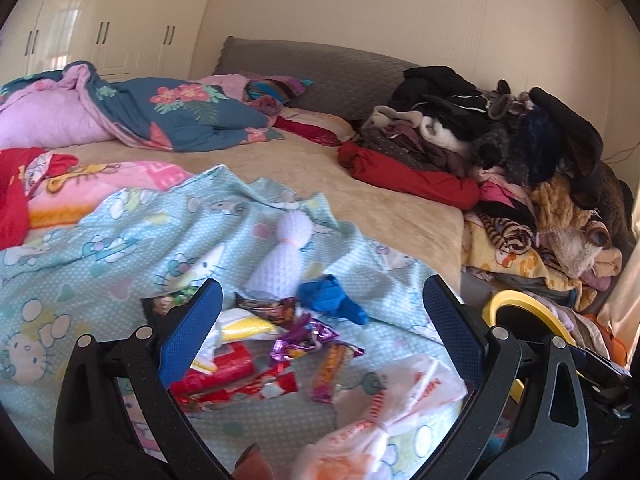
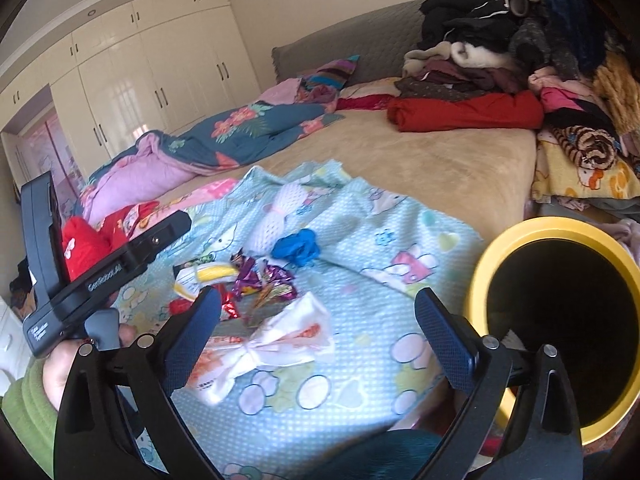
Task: Collect trash
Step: 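Move both tools back over the trash on the bed, then grasp the white printed plastic bag with the right tool while the left tool grasps the white wrapper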
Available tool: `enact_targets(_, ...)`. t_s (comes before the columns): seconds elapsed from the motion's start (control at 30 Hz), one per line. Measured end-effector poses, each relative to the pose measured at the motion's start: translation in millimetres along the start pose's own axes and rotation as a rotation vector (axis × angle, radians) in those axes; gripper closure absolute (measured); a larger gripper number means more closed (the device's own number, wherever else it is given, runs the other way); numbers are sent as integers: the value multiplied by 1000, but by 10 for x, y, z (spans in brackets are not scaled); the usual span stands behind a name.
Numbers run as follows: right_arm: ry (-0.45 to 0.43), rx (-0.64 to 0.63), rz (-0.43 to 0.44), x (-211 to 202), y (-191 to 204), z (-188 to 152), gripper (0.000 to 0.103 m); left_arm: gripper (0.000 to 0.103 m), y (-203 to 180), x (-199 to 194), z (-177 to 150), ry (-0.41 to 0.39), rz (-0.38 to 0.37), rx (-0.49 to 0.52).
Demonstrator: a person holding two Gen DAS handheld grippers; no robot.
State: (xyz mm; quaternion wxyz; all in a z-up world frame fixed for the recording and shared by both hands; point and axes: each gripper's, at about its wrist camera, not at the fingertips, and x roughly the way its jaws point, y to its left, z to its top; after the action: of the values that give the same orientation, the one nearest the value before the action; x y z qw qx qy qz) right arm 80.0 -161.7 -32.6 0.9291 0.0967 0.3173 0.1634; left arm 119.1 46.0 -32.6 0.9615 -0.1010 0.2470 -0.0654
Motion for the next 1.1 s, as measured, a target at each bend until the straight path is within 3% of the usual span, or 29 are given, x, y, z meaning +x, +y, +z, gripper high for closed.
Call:
enact_targets(0.27, 76, 1, -25, 339, 163, -48, 7, 11, 352, 103, -43, 45, 49, -22)
enact_targets(0.57, 146, 21, -56, 673, 206, -140, 7, 11, 608, 285, -215, 107, 51, -67)
enact_targets(0.73, 185, 40, -54, 822, 197, -205, 7, 21, 694, 373, -280, 126, 60, -74)
enact_targets(0.9, 230, 106, -24, 978, 116, -254, 7, 38, 790, 463, -333, 151, 63, -94)
enact_targets(1.03, 272, 171, 8, 1104, 47, -280, 7, 44, 819, 528, -357, 166, 57, -94)
enact_targets(1.1, 294, 215, 31, 1158, -5, -313, 18, 51, 816, 560, -355, 175, 61, -91)
